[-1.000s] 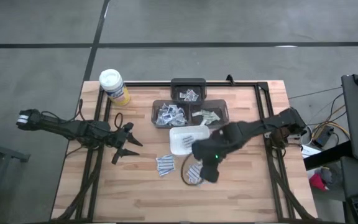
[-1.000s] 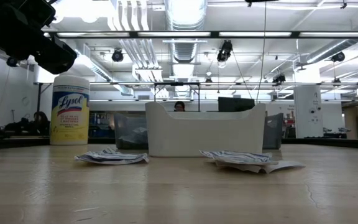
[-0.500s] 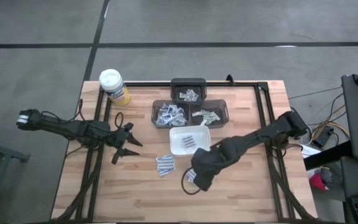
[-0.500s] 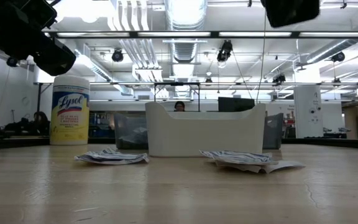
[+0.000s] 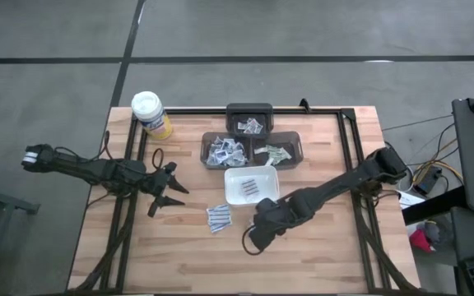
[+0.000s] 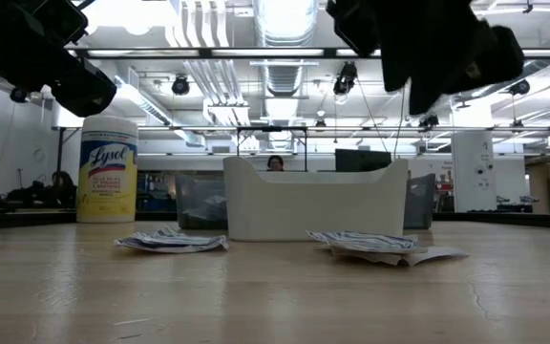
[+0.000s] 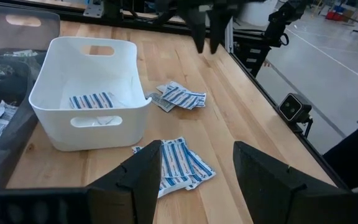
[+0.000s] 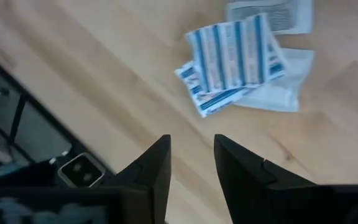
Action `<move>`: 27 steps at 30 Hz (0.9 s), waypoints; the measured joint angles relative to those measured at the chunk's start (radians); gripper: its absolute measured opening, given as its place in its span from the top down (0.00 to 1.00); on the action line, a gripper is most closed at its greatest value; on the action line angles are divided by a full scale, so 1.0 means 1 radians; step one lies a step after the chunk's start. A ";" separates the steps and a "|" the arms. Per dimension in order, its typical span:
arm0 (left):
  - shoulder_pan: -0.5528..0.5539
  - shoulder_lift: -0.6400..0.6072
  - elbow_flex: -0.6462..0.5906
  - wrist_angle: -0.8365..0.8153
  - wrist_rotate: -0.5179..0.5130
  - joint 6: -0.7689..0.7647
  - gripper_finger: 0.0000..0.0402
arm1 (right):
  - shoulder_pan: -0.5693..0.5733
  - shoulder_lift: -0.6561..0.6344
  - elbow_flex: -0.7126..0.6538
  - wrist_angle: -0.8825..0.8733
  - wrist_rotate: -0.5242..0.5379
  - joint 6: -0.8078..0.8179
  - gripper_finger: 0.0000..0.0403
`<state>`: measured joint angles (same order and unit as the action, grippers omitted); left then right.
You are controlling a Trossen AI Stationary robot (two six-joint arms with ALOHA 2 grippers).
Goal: Pick & Place First Aid Supplies
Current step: Put the blue bandage into the white bin
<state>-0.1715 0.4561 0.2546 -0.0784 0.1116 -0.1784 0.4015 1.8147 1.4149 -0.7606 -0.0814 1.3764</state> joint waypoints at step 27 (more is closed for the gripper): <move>0.000 0.000 0.000 -0.004 0.004 -0.005 0.51 | -0.002 0.042 -0.161 0.231 0.087 0.195 0.65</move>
<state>-0.1719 0.4558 0.2546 -0.0828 0.1154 -0.1831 0.3992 1.8565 1.2537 -0.5292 0.0060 1.5713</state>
